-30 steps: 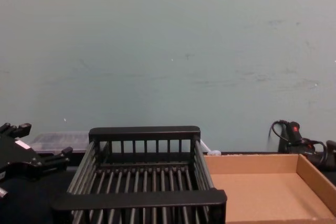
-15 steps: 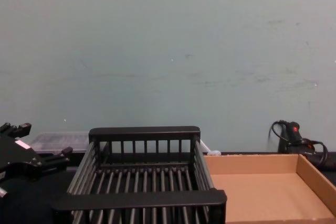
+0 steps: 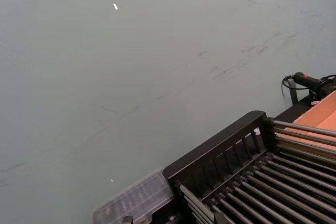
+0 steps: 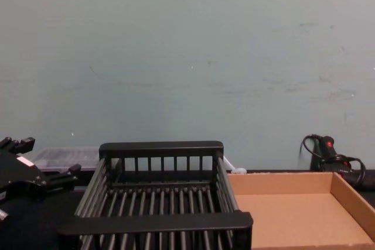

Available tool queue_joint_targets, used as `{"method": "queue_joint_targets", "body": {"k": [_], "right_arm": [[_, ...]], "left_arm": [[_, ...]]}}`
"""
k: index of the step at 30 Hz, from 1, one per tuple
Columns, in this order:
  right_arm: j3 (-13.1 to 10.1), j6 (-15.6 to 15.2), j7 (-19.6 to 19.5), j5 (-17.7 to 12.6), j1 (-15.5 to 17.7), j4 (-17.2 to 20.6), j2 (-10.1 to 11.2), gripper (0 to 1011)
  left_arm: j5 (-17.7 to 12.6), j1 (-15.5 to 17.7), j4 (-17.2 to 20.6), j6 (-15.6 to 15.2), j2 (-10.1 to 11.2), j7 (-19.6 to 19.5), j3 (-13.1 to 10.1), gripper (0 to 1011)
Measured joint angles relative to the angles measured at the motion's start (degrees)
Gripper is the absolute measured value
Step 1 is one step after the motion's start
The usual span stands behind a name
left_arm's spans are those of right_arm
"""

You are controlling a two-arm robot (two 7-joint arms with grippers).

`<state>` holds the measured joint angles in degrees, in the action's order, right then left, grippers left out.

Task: Pick up the white tape and place it into the black box , Pick up the silver tape and place it into the brown box.

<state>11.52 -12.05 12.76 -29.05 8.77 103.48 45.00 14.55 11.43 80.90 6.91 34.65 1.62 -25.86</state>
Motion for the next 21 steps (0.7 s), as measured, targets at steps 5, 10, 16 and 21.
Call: {"method": "queue_joint_targets", "body": {"k": [5, 10, 16, 21], "right_arm": [[0.33, -2.14, 1.43, -0.05, 0.63, 0.03, 0.17, 1002], [1.34, -4.22, 2.92, 0.21, 0.09, -0.98, -0.53, 1002], [2.57, -5.60, 3.98, 1.50, -1.33, -2.50, -1.91, 1002], [3.45, -6.22, 4.57, 2.61, -2.58, -3.94, -3.09, 1002]], "left_arm": [[0.00, 0.00, 0.00, 0.00, 0.00, 0.00, 0.00, 1001], [0.00, 0.00, 0.00, 0.00, 0.00, 0.00, 0.00, 1001], [0.00, 0.00, 0.00, 0.00, 0.00, 0.00, 0.00, 1001], [0.00, 0.00, 0.01, 0.00, 0.00, 0.00, 0.00, 1001]]}}
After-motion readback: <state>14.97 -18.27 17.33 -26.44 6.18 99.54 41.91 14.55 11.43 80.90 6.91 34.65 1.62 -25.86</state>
